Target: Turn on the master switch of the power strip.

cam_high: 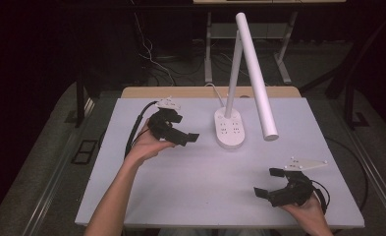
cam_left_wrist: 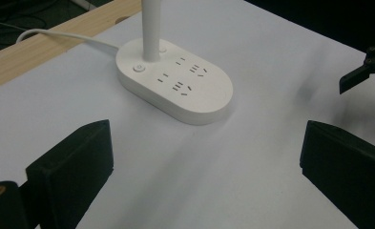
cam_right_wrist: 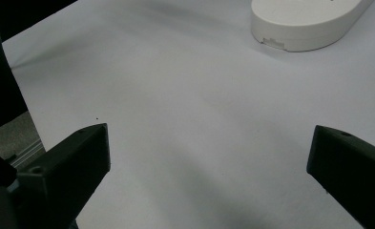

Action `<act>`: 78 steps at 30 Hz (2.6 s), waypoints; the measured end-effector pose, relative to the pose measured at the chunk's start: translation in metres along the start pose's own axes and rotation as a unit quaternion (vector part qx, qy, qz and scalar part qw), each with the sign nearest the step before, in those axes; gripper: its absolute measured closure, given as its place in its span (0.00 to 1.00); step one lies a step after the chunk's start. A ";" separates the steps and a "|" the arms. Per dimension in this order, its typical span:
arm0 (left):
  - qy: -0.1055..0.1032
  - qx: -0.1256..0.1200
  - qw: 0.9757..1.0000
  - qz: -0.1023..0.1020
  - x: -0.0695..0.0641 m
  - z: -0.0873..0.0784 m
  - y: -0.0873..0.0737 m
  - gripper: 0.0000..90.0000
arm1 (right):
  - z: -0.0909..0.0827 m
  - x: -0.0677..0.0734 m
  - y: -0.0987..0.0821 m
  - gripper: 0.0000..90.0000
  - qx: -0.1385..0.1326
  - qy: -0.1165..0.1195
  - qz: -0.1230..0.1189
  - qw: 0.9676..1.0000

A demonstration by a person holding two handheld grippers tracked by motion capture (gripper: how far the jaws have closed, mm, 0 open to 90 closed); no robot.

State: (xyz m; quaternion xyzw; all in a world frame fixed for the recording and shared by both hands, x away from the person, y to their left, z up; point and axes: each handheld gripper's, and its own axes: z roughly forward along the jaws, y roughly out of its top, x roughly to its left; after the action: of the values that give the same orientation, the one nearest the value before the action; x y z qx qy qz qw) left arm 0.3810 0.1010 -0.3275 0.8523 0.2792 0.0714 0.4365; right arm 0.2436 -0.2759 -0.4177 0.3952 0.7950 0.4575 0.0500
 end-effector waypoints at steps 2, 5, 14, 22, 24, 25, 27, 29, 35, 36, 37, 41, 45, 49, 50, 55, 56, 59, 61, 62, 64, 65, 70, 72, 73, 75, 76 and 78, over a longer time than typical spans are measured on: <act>0.000 -0.001 1.000 -0.002 0.002 0.002 0.003 0.03 | 0.000 0.000 0.000 0.00 0.000 0.000 -0.001 1.000; 0.000 0.002 1.000 0.003 0.004 0.006 0.008 0.03 | -0.001 0.000 0.000 0.00 -0.001 0.000 -0.001 1.000; -0.002 0.012 1.000 -0.001 0.013 0.021 0.010 0.03 | -0.003 -0.002 -0.001 0.00 -0.003 -0.004 0.007 1.000; -0.001 0.016 1.000 -0.004 0.024 0.033 0.015 0.03 | -0.002 -0.003 -0.001 0.00 -0.002 -0.004 0.006 1.000; -0.001 0.017 1.000 -0.007 0.026 0.036 0.017 0.04 | -0.002 -0.003 -0.002 0.00 -0.001 -0.004 0.007 1.000; 0.000 0.016 1.000 -0.007 0.027 0.037 0.018 0.04 | -0.002 -0.003 -0.002 0.00 -0.001 -0.003 0.008 1.000; 0.002 0.018 1.000 -0.007 0.029 0.039 0.020 0.04 | -0.001 -0.003 -0.001 0.00 -0.002 -0.004 0.005 1.000; 0.003 0.020 1.000 -0.007 0.031 0.041 0.023 0.04 | -0.001 -0.003 -0.001 0.00 -0.002 -0.003 0.005 1.000; 0.004 0.017 1.000 -0.008 0.034 0.045 0.030 0.05 | -0.002 -0.002 -0.001 0.00 -0.001 -0.002 0.006 1.000; 0.006 0.019 1.000 -0.008 0.034 0.046 0.031 0.06 | -0.002 -0.002 -0.001 0.00 -0.002 -0.002 0.006 1.000; 0.006 0.023 1.000 -0.008 0.035 0.047 0.032 0.06 | -0.002 -0.002 -0.001 0.00 -0.002 -0.001 0.005 1.000; 0.008 0.027 1.000 -0.008 0.036 0.053 0.036 0.06 | -0.002 -0.002 -0.001 0.00 0.000 0.001 0.005 1.000; 0.008 0.027 1.000 -0.012 0.040 0.061 0.039 0.07 | -0.001 -0.001 -0.001 0.00 0.001 0.001 0.005 1.000; 0.007 0.025 0.999 -0.018 0.045 0.070 0.043 0.08 | -0.001 -0.001 -0.001 0.00 0.001 0.001 0.004 1.000; 0.005 0.024 0.999 -0.021 0.047 0.073 0.044 0.08 | -0.001 -0.001 -0.001 0.00 0.001 0.001 0.004 1.000; 0.009 0.027 0.999 -0.016 0.055 0.079 0.051 0.10 | 0.000 -0.001 -0.001 0.00 0.003 0.002 0.000 1.000; 0.009 0.024 0.999 -0.023 0.056 0.080 0.053 0.11 | 0.000 -0.001 -0.001 0.00 0.003 0.002 0.000 1.000; 0.010 0.030 0.999 -0.031 0.060 0.083 0.057 0.13 | 0.000 -0.001 -0.001 0.00 0.002 0.002 -0.001 1.000; 0.015 0.020 0.999 -0.038 0.063 0.087 0.059 0.15 | 0.000 -0.001 -0.001 0.00 0.002 0.002 -0.001 1.000; 0.013 0.018 0.999 -0.042 0.064 0.088 0.059 0.15 | 0.000 -0.001 -0.001 0.00 0.002 0.002 -0.001 1.000; 0.020 0.011 0.998 -0.053 0.065 0.091 0.060 0.16 | 0.000 -0.001 -0.001 0.00 0.001 0.002 -0.001 1.000; 0.020 0.011 0.998 -0.054 0.066 0.092 0.059 0.17 | 0.000 -0.001 -0.001 0.00 0.002 0.002 0.000 1.000; 0.021 0.018 0.998 -0.061 0.073 0.102 0.056 0.24 | 0.000 0.000 -0.001 0.00 0.003 0.000 0.000 1.000; 0.021 0.023 0.998 -0.062 0.075 0.105 0.055 0.28 | 0.001 0.000 -0.001 0.00 0.004 0.001 -0.002 1.000; 0.022 0.017 0.997 -0.069 0.075 0.108 0.054 0.29 | 0.001 0.000 -0.001 0.00 0.005 0.001 -0.001 1.000; 0.023 0.014 0.997 -0.073 0.077 0.111 0.052 0.34 | 0.001 0.000 -0.001 0.00 0.006 0.000 -0.002 1.000; 0.022 0.010 0.997 -0.078 0.077 0.113 0.052 0.36 | 0.001 0.000 -0.001 0.00 0.006 0.001 -0.001 1.000; 0.025 0.004 0.996 -0.086 0.078 0.116 0.051 0.42 | 0.001 0.000 -0.001 0.00 0.007 0.001 -0.001 1.000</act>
State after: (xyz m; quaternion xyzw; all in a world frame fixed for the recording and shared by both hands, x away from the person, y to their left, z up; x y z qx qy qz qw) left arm 0.5099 0.0381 -0.3678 0.8246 0.3628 0.0535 0.4307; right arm 0.2435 -0.2750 -0.4187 0.3947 0.7984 0.4524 0.0472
